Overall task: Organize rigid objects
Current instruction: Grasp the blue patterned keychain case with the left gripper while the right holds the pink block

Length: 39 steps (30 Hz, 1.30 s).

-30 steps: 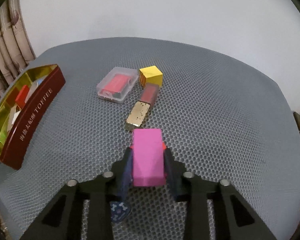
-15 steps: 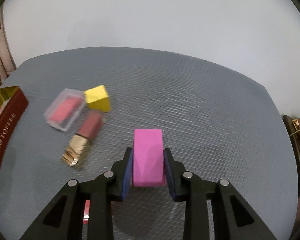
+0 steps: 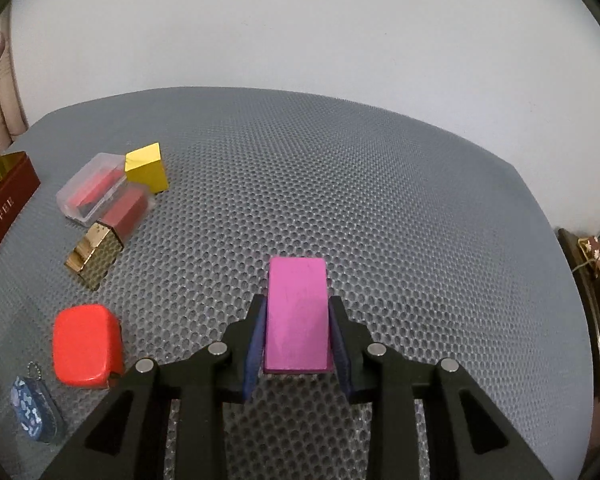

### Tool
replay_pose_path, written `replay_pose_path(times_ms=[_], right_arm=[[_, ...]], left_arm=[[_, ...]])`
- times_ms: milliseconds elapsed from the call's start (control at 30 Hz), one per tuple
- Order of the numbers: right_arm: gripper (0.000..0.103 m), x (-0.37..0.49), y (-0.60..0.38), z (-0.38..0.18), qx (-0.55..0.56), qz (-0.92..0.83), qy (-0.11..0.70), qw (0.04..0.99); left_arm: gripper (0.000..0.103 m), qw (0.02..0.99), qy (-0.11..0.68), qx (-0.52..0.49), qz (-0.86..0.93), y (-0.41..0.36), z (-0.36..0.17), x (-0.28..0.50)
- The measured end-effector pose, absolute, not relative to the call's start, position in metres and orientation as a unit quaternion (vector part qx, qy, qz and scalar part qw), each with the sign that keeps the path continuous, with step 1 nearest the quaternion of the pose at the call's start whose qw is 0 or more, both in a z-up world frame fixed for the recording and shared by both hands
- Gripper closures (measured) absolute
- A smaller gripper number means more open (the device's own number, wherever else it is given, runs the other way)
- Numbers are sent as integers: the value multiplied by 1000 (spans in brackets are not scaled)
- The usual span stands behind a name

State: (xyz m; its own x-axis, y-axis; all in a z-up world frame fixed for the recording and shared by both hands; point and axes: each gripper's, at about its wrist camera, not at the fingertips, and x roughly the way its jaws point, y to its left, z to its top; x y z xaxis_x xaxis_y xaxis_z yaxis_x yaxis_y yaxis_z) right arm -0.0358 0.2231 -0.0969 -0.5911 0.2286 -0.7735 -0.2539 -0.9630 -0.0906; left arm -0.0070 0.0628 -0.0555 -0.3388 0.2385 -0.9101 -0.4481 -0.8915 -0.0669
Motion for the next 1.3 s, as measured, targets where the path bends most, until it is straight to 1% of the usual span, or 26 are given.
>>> replay_pose_path(times_ms=[167,433,567,633,767,1033,1300], right_arm=[[72,-29,234,-100,-427,895,36,125],[71,-26,229,-98,-426,895,37,125],[71,-30,221,-95,-427,895,37,125],[71,-30,222,-95,-427,895,38,125],[71,-37,228,-98,-426,895,42,122],[71,-43,233,-94,-426,895,42,123],[71,-39,227,-95,-427,895,41,123]], left_arm=[[27,219,103,-545,803,88,-67,-7],[27,225,121,-545,799,120,-86,-8],[28,217,136,-542,800,130,-94,-7],[36,218,138,-535,805,132,-94,-6],[63,224,140,-526,809,132,-91,-4],[64,220,151,-522,810,132,-87,1],[64,192,119,-517,826,114,-69,-5]])
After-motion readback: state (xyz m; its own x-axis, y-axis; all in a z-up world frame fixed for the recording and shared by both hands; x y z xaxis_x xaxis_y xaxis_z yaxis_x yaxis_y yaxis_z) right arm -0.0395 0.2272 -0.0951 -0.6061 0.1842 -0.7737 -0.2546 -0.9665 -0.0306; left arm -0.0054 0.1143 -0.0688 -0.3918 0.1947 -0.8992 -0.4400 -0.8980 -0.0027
